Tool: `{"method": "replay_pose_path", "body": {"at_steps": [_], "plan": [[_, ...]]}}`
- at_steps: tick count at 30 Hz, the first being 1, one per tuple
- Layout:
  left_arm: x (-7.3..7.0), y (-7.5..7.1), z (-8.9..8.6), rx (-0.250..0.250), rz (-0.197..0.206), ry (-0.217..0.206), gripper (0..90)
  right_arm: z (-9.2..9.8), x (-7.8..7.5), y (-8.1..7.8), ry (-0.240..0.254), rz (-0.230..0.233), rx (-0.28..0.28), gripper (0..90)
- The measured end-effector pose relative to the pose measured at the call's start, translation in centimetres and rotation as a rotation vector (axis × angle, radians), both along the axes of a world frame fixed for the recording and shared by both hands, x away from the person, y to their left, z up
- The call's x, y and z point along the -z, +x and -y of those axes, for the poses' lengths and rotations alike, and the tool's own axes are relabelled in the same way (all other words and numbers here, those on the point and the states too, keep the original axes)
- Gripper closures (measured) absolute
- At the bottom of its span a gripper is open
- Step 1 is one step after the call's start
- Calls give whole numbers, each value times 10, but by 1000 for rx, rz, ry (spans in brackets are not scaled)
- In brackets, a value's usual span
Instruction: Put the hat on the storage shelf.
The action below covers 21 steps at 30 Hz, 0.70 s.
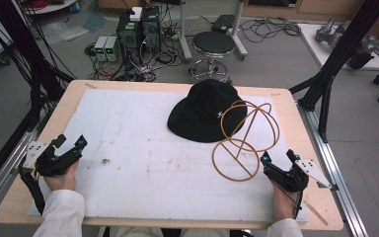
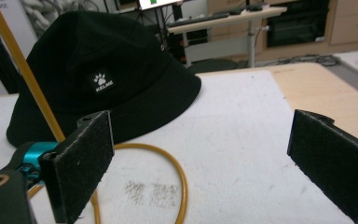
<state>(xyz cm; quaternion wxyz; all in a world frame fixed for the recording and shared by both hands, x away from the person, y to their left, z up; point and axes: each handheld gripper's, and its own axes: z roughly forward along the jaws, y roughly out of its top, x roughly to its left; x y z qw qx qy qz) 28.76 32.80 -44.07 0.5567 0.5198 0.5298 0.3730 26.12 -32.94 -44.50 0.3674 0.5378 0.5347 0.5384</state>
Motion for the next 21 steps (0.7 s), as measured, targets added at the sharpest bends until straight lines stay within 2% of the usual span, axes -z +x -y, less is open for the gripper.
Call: {"method": "replay_pose_path", "body": {"at_steps": [3,7,21], "plan": [[0,0,1,0,1,3,224,0,-2,-3,-11,33,24,63],[0,-1,1,3,3,7,224,0,-3,-4,-19,47,35,63],[0,-1,1,4,7,3,224,-2,-4,-5,-20,51,39,63]]}}
